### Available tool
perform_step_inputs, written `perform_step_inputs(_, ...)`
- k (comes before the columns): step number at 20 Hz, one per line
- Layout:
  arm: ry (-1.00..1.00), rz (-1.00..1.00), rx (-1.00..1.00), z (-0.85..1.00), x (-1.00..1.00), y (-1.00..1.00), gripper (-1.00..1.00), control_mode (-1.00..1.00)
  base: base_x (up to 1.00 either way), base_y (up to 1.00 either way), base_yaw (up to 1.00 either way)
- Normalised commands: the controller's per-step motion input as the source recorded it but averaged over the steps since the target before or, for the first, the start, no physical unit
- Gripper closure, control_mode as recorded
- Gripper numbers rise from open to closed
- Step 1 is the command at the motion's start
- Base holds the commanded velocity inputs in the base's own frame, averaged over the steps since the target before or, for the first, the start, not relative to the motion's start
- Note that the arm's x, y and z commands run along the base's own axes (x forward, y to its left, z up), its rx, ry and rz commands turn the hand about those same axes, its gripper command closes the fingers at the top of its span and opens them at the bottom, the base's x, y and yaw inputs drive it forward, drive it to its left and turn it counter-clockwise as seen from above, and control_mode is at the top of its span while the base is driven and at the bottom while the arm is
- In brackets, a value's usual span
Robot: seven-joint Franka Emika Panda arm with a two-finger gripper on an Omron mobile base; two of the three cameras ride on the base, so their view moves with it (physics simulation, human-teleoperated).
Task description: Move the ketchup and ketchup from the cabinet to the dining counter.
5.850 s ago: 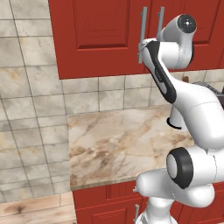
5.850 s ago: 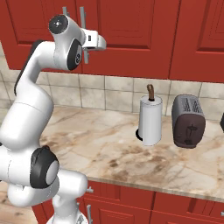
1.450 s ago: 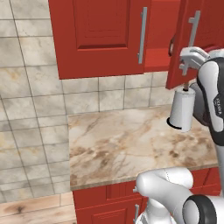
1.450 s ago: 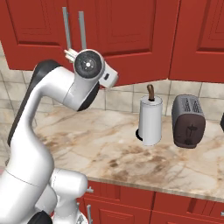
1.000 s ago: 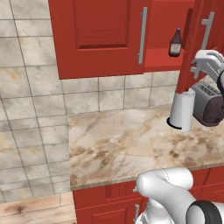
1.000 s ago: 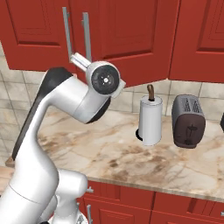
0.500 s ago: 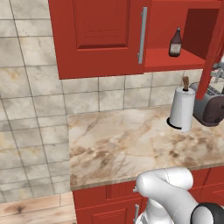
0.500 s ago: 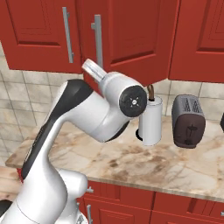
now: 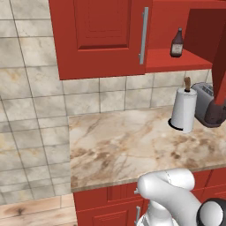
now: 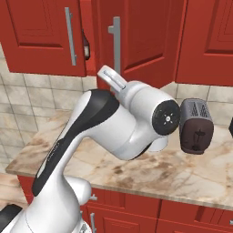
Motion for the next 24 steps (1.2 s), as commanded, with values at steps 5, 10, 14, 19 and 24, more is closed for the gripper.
perform_step_inputs(5,0.00,0.00,0.00,-0.01,0.00,0.00,1.00,-1.00,0.00,0.00,0.00)
perform_step_inputs(10,0.00,0.00,0.00,0.00,-0.01,0.00,1.00,-1.00,0.00,0.00,0.00)
perform_step_inputs(14,0.01,0.00,0.00,0.00,0.00,0.00,-1.00,-1.00,0.00,0.00,0.00)
perform_step_inputs(19,0.00,0.00,0.01,0.00,0.00,0.00,-1.00,-1.00,0.00,0.00,0.00)
perform_step_inputs(24,0.00,0.00,-0.01,-0.03,-0.03,0.00,-1.00,-1.00,0.00,0.00,0.00)
